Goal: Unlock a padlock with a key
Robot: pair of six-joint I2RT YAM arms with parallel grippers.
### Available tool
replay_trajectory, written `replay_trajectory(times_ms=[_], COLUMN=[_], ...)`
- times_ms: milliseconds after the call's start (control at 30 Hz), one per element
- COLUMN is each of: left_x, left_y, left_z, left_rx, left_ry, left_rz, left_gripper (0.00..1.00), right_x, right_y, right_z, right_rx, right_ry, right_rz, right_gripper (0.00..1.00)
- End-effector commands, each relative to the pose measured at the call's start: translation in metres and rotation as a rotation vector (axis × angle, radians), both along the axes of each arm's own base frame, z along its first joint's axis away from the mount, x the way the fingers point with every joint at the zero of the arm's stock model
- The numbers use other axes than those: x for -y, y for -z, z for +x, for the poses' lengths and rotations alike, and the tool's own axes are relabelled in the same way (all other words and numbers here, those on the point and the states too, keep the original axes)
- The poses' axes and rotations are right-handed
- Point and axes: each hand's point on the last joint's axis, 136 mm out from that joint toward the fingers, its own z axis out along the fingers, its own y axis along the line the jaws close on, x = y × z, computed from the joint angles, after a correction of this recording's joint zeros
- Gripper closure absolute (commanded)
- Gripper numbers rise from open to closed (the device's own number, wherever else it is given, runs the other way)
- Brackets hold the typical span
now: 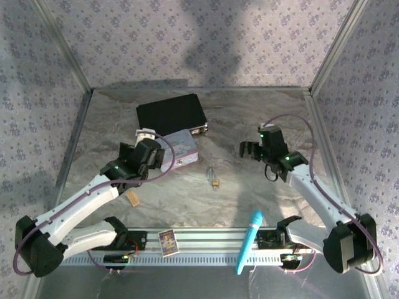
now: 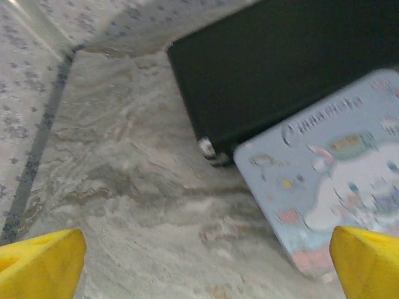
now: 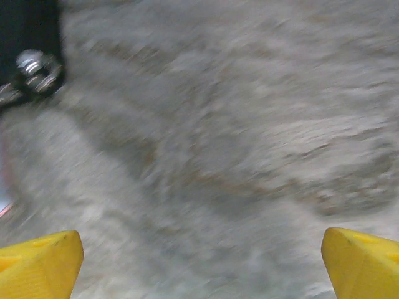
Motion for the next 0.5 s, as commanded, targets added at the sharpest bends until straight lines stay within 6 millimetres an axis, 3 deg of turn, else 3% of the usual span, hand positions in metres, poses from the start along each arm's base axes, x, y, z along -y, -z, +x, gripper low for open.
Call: replay_trajectory(times_ms=[0,67,200,333,467], left_x=[-0.027,-0.055,-0.105,-0.128,-0.135], left_y=[-0.029,-0.026,0.013,0.042,0.066], left_z=[0.021,0.032,0.053,0.061,0.073], left_rx=[0.153,0.196,0.204,0.206,0.238], left_ry=[-0.109,-0.195,-0.286,-0.332,-0.304], left_rz=[-0.013,-0.002,0.014,-0.035,-0.162], left_gripper=[0.00,0.00,0.00,0.00,0.00], right_x=[0.047,0.063,0.093,0.110,0.111], right_y=[-0.007,-0.008,0.011,0.032,0.047], right_z=[0.014,0.016,0.023,0.033,0.042], right_rx=[0.137,0.168,0.224,0.278,0.316], right_ry=[0.111,0.144,0.188,0.222,0.201], right_rz=[-0.157,-0.152,-0.170,-0.158,-0.153], right_gripper=[0.04,0.03,0.02,0.03,0.03])
